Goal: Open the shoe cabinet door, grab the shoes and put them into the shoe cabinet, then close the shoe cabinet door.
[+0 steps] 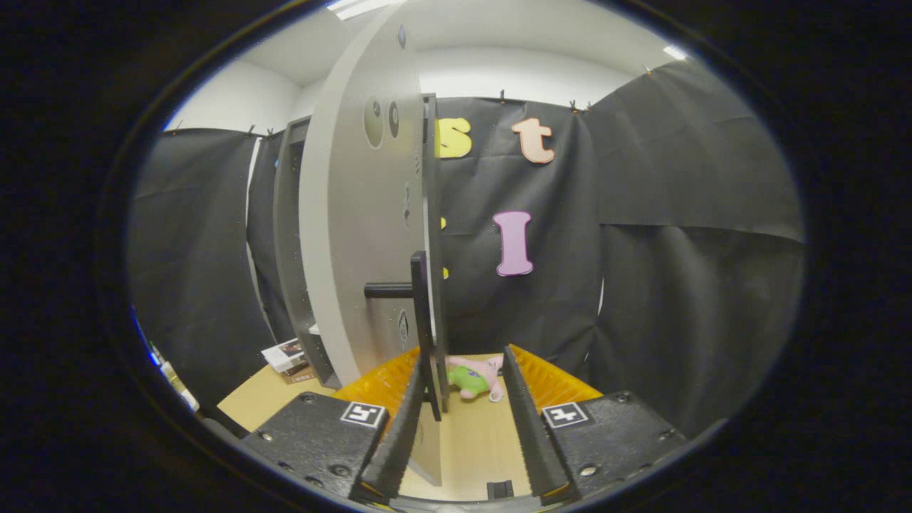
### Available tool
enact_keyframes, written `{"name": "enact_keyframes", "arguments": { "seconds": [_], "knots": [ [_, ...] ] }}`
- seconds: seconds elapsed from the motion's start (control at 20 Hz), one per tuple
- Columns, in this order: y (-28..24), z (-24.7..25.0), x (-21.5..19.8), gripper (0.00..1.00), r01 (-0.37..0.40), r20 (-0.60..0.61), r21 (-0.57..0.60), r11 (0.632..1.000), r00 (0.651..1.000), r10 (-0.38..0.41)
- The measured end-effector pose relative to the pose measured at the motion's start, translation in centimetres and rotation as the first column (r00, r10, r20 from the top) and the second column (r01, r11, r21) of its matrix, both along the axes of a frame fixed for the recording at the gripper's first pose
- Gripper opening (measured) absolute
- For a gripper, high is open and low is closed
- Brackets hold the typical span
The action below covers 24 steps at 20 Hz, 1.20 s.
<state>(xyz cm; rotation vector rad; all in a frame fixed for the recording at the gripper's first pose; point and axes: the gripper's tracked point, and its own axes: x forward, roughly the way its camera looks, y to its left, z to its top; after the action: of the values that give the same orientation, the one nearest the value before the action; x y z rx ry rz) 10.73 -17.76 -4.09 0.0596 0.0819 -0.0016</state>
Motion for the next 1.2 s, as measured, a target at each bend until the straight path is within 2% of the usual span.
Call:
{"name": "enact_keyframes", "arguments": {
  "seconds": [0.2, 0.35, 0.6, 0.8, 0.95, 1.2],
  "knots": [
    [-0.9, 0.2, -3.9, 0.84, 0.044, 0.033, -0.011, 0.999, 0.999, -0.044],
    [-1.0, 0.1, -6.7, 0.97, 0.085, 0.026, -0.004, 0.996, 0.996, -0.085],
    [3.1, -1.2, -10.5, 0.98, 0.117, 0.036, 0.011, 0.993, 0.992, -0.117],
    [8.5, -4.4, -10.7, 0.99, 0.111, 0.033, 0.008, 0.994, 0.993, -0.111],
    [14.4, -8.2, -9.0, 0.99, 0.049, 0.007, 0.024, 0.999, 0.999, -0.049],
    [23.3, -17.1, -4.2, 0.99, -0.083, -0.122, 0.016, 0.996, 0.989, 0.084]
  ]
}}
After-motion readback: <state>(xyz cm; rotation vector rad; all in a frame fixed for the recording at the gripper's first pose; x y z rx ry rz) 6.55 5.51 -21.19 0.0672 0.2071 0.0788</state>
